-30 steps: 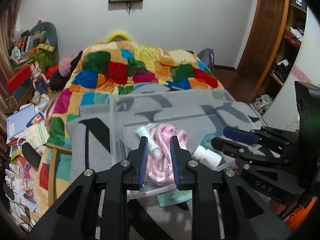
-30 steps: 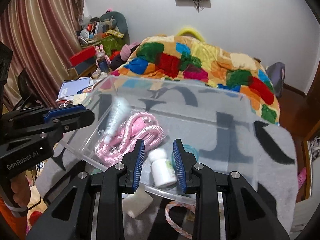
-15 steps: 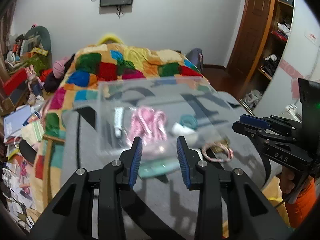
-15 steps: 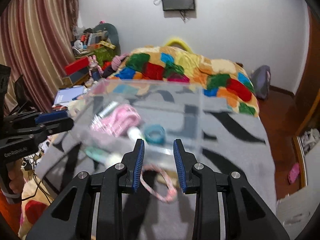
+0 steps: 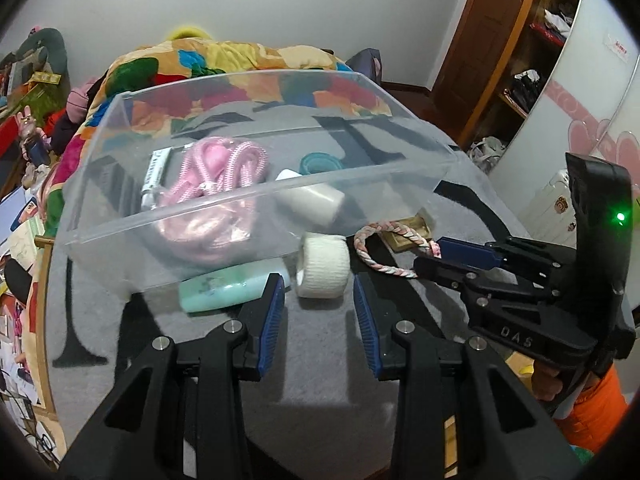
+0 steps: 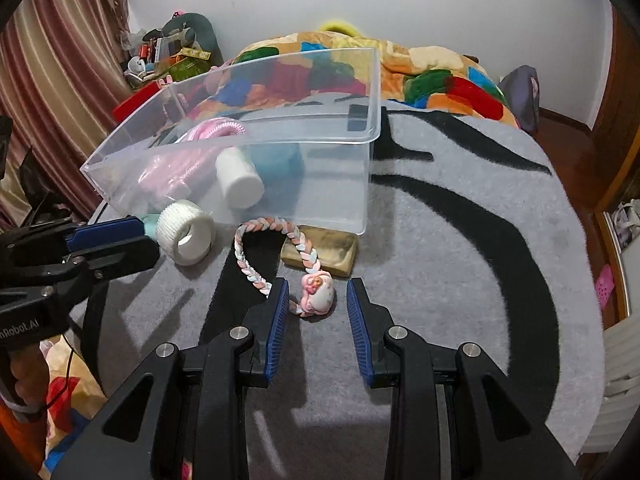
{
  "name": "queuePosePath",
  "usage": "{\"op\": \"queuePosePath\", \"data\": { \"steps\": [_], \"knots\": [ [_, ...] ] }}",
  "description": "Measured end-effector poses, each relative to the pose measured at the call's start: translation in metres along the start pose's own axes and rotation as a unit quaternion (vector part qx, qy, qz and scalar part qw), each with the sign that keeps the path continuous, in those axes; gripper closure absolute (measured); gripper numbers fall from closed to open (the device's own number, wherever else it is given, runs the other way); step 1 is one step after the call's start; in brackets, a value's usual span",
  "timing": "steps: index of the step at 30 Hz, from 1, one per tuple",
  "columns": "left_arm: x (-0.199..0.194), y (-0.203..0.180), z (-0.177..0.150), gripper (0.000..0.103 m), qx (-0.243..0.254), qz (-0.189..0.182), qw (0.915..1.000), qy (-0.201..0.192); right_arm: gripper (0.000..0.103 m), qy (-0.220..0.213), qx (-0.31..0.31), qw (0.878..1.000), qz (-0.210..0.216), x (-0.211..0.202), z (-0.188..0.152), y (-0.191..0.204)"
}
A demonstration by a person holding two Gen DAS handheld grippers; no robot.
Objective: Organize objects
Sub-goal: 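Grasp the bandage roll with the left tool while the right grasps the rope toy, then drop the bandage roll into the box with the left tool while the right drops the toy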
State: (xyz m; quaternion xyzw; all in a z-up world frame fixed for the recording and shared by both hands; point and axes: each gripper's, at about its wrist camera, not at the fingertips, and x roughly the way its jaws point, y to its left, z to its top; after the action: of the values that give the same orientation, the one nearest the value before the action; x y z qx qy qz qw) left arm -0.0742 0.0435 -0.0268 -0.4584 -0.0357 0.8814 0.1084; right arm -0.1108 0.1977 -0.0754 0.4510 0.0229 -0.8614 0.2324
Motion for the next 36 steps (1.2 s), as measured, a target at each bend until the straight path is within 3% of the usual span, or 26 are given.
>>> {"op": "queuePosePath", "data": {
  "steps": [3,10,12,15,27,36],
  "knots": [
    [0.007,-0.003,0.003,0.067,-0.001,-0.001,1.0000,0.004,0.088,-0.003,-0.001,1.000,0.005,-0.001,-0.003,0.001],
    [0.023,-0.008,0.006,0.068,0.003,0.006,0.9999,0.012,0.089,-0.023,0.002,1.000,0.002,-0.016,-0.008,0.004],
    [0.027,-0.008,0.006,0.077,0.004,0.010,0.9999,0.011,0.089,-0.031,0.000,1.000,0.003,-0.023,-0.008,0.004],
    [0.024,-0.008,0.005,0.077,0.004,0.009,0.9999,0.004,0.089,-0.044,-0.003,0.999,0.009,-0.036,-0.006,0.006],
    [-0.047,0.000,0.015,0.077,-0.002,-0.019,0.9972,-0.072,0.089,-0.100,-0.006,0.994,0.041,-0.072,0.018,0.018],
    [-0.078,0.026,0.044,0.077,-0.022,0.011,0.9917,-0.126,0.089,-0.135,-0.003,0.991,0.023,-0.067,0.063,0.020]
  ]
}}
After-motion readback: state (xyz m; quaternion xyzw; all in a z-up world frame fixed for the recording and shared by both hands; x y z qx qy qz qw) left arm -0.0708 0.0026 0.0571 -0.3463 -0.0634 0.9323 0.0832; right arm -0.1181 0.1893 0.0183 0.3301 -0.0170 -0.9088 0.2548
